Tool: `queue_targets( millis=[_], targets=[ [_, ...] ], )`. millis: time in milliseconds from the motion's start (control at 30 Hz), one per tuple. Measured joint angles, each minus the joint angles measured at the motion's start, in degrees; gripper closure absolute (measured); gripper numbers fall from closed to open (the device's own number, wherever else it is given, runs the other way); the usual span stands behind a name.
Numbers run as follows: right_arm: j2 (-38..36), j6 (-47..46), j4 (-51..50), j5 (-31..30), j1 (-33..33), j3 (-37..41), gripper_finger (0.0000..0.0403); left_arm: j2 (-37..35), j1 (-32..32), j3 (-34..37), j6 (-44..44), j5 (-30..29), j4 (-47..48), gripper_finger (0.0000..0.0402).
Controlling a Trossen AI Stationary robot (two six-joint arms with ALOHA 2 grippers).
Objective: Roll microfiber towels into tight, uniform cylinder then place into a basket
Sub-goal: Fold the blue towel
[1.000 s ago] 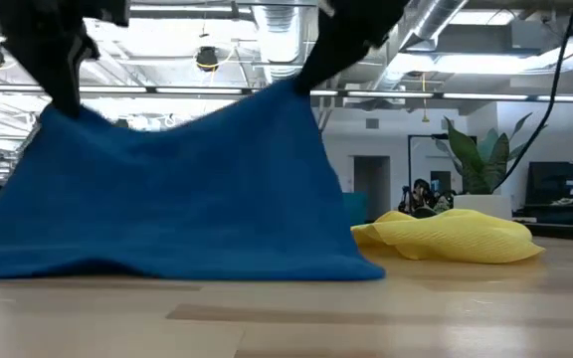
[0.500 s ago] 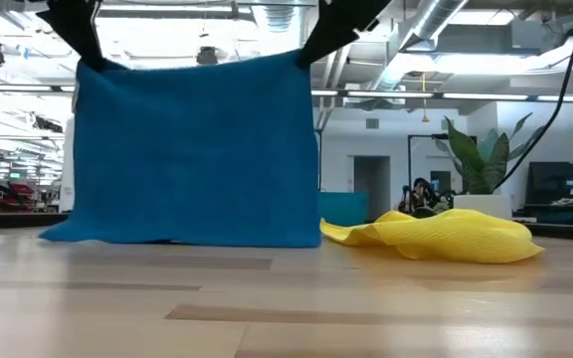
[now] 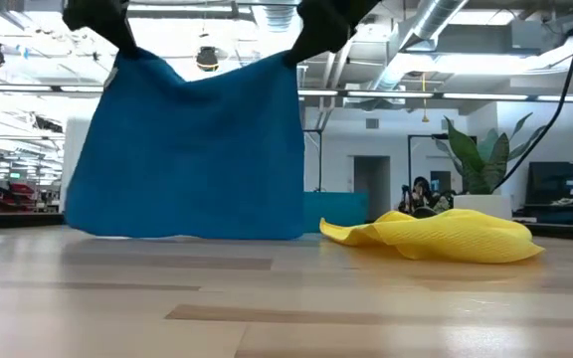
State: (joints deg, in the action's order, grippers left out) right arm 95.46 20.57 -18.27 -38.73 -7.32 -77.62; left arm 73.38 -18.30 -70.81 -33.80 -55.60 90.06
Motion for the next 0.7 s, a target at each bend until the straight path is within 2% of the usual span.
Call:
queue_targets(
  millis=[267,367,533,700],
  targets=[
    [0.0,9.08,5.28,-0.19,0.58,0.0,0.0397,-0.96,2.58,-0.02,3.2,-1.05,-0.06,0.04],
    [0.0,8.7,5.22,1.1,0.22,-0.04,0.0398,-1.86,2.14,-0.02,1.75,-0.63,0.0,0.04],
    [0.5,1.13,-0.52,5.59,-2.59,-0.07,0.0395,-2.2,-1.69,-0.02,-4.59,11.78,-0.18,0.04],
    [2.84,-7.9,-6.13,7.21,-5.93,-0.07,0.0397,-2.03,-6.3,1.94,-11.35,20.3,-4.62,0.04]
  ],
)
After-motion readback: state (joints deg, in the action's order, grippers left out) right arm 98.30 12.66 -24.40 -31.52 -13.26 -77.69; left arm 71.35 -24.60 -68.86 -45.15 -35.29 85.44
